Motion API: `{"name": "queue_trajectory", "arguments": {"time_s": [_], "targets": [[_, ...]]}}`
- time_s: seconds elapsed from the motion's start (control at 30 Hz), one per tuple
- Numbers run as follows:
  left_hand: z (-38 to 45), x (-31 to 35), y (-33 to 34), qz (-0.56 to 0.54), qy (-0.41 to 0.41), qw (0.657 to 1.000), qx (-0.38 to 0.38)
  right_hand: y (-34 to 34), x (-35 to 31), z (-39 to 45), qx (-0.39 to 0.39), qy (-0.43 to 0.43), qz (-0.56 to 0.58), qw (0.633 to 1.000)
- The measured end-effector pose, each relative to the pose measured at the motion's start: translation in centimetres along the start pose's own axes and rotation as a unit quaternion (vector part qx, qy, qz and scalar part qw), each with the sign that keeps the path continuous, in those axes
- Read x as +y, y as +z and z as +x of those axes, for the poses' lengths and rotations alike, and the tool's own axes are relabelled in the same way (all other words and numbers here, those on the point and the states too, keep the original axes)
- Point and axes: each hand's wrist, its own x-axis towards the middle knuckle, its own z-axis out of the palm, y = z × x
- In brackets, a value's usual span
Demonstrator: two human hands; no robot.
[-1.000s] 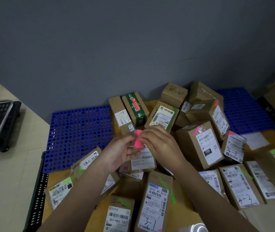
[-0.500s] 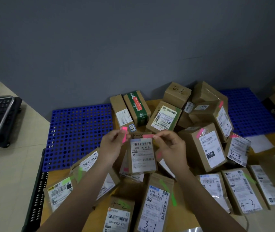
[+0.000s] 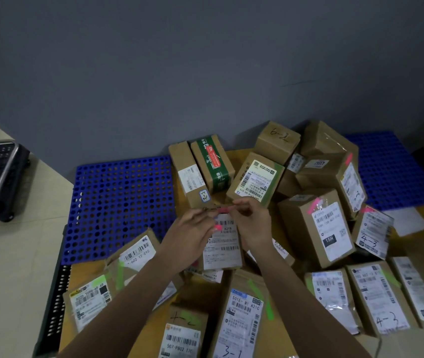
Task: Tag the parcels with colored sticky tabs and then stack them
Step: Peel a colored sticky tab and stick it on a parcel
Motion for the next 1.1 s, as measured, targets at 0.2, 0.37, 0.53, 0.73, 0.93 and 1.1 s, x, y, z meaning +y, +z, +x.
{"name": "queue_trajectory", "arguments": {"time_s": [0.2,0.37,0.53,0.73,0.93,1.1], "targets": [[0.1,0.3,0.2,0.069,0.019,0.997,0.004,0.2,-0.3,0.3,-0.010,-0.044,-0.070,0.997],[0.4,0.5,0.4,0.113,0.050,0.992,0.003,-0.9,-1.1,1.2,-0.103,0.144,0.116,0.977],[1.5,0.6,-0.2,0.135,0.105,0.985,-0.008,-1.3,-0.5,1.5,-0.193,0.172,0.075,0.963],[0.8,0.6,0.2,0.139,0.053,0.987,-0.064,-1.7,0.4,1.2,-0.245,0.179,0.070,0.950],[-0.1,1.3,0.5,0.133,-0.003,0.987,-0.094,-1.5,0.0,1.0,-0.238,0.187,0.075,0.950],[-0.1,1.5,0.6,0.121,-0.024,0.987,-0.100,-1.7,0.2,1.0,-0.247,0.240,0.080,0.935]]}}
